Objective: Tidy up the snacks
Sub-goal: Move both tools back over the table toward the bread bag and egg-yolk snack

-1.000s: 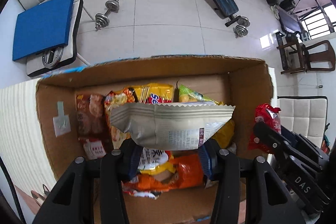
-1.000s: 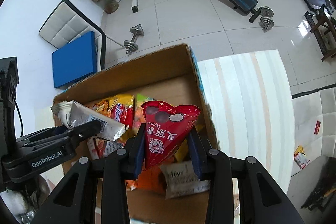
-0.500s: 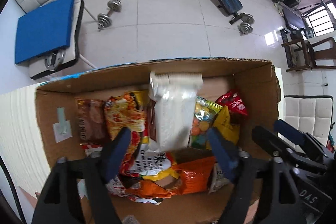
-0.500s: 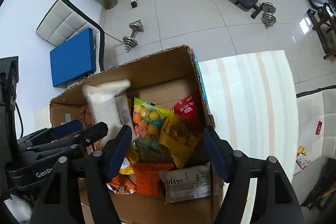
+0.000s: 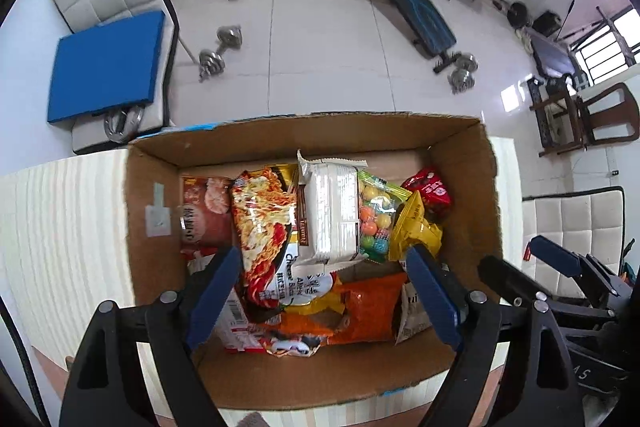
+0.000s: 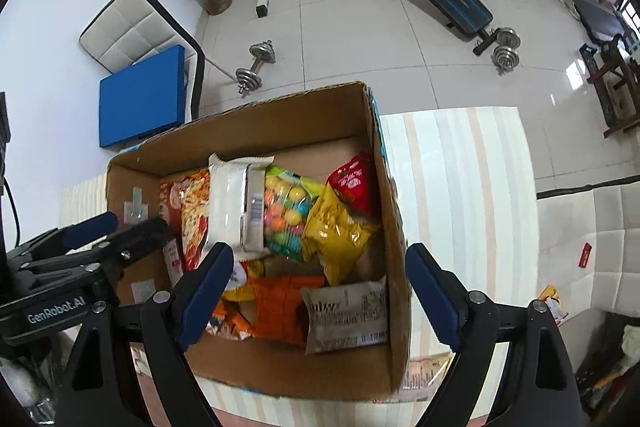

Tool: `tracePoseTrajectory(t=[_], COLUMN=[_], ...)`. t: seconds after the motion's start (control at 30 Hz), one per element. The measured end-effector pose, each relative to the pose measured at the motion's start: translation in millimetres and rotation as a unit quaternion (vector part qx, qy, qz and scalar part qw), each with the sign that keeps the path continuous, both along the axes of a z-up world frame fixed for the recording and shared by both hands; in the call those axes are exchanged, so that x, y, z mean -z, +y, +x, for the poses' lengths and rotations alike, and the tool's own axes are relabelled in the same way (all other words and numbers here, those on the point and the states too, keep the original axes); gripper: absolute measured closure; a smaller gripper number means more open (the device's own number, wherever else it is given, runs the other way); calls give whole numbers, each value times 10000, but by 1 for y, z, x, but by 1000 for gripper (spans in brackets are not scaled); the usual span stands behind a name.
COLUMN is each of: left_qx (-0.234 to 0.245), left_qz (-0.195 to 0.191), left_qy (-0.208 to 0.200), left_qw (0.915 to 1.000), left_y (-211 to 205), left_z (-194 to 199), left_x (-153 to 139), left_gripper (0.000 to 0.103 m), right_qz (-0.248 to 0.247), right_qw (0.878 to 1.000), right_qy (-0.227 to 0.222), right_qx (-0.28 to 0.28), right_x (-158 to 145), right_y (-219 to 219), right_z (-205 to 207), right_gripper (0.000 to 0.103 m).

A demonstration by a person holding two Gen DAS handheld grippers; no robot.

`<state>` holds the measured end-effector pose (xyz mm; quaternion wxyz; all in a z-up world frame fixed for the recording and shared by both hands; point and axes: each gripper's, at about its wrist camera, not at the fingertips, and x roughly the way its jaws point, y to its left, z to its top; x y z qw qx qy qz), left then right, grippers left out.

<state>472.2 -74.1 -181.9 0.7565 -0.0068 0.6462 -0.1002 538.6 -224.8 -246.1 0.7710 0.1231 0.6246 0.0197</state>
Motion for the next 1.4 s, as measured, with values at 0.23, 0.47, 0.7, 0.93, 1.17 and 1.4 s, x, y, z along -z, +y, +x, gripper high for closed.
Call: tracePoseTrajectory(t=[0.23, 0.47, 0.7, 0.93, 1.17, 1.4], left_qx=[-141, -405, -590, -755, -731, -687], left_qz=[176, 120, 85, 207, 286, 374], left_qy=[-890, -1006, -446, 143, 270, 151], left_qw=[9958, 9940, 9972, 9968, 9966, 9968], left_y=[17, 33, 31, 32, 33, 39], left_z=[-59, -134, -190, -217, -230, -245], left_x=[-36, -23, 40, 100, 114, 113], left_gripper=[18, 18, 18, 18, 18, 18], right_qz=[-50, 34, 535, 1331, 1351, -649], right_qw=[9988, 10000, 9866, 9659, 9710, 9859], right_qy=[-415, -27, 817, 1144, 1511, 952], right_qx=[-257, -6, 1304, 1903, 1269, -1214], right_x=[-26, 2, 99, 167, 162, 120], right_y=[16, -2, -76, -103, -55, 21], right_z=[-54, -119, -162, -194, -221, -217], right_gripper=[9, 9, 11, 31, 31, 12])
